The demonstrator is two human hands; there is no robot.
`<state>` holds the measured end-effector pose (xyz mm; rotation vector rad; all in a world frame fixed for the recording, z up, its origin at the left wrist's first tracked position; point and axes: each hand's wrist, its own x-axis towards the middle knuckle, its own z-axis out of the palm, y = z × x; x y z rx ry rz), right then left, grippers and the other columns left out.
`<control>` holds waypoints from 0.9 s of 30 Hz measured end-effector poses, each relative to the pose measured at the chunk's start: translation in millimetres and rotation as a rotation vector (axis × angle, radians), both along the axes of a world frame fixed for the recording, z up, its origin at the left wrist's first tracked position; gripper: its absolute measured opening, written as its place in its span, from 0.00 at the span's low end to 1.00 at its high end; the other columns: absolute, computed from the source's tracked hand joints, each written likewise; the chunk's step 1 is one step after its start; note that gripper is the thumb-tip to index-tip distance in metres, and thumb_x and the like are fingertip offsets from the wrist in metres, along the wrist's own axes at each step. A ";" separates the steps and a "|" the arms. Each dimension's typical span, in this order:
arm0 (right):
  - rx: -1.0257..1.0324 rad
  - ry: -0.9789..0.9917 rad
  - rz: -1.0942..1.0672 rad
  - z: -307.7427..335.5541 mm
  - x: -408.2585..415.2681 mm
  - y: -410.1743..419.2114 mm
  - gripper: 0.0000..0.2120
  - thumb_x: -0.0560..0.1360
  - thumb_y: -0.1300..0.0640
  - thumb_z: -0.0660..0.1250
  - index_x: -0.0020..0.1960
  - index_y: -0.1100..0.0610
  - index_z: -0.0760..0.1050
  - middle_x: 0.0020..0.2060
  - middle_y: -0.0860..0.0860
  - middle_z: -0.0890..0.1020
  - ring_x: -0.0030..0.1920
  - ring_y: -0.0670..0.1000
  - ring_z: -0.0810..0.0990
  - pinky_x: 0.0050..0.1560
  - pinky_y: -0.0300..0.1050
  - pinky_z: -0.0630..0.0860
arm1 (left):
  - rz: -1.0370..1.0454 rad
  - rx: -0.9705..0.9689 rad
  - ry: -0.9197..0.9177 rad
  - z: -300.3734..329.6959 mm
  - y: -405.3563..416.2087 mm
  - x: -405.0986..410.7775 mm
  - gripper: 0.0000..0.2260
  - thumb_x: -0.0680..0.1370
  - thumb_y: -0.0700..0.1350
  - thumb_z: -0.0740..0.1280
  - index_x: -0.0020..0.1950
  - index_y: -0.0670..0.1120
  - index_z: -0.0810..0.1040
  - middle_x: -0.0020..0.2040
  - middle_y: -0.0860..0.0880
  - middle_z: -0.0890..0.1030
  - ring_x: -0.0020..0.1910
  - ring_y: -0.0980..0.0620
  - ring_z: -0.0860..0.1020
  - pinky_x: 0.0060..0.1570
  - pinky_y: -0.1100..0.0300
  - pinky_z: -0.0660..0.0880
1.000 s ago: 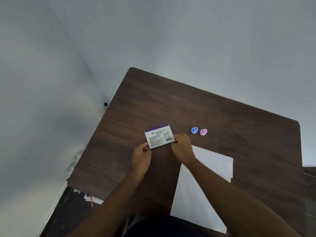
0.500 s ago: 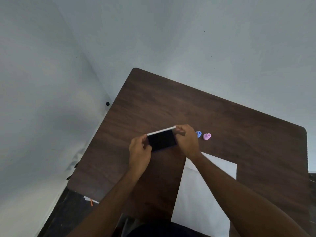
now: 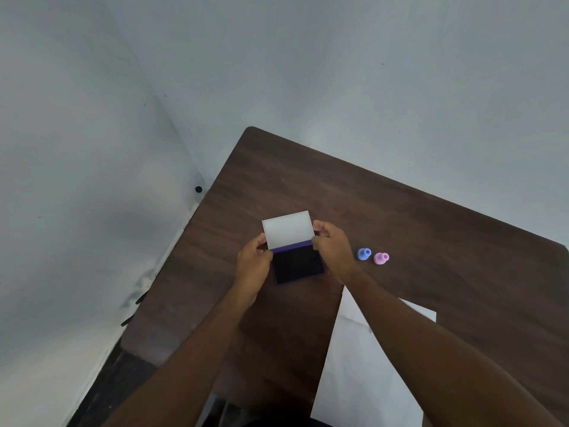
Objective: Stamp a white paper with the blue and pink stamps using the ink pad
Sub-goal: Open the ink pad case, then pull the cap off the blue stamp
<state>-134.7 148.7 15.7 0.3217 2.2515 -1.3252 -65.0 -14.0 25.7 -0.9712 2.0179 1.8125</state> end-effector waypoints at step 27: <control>1.006 0.393 0.449 17.9 17.8 96.7 0.08 0.74 0.52 0.67 0.50 0.54 0.79 0.51 0.52 0.80 0.55 0.54 0.71 0.56 0.50 0.68 | -0.390 -0.180 0.166 14.6 98.1 3.0 0.19 0.77 0.35 0.64 0.67 0.48 0.74 0.61 0.53 0.78 0.58 0.57 0.75 0.57 0.62 0.74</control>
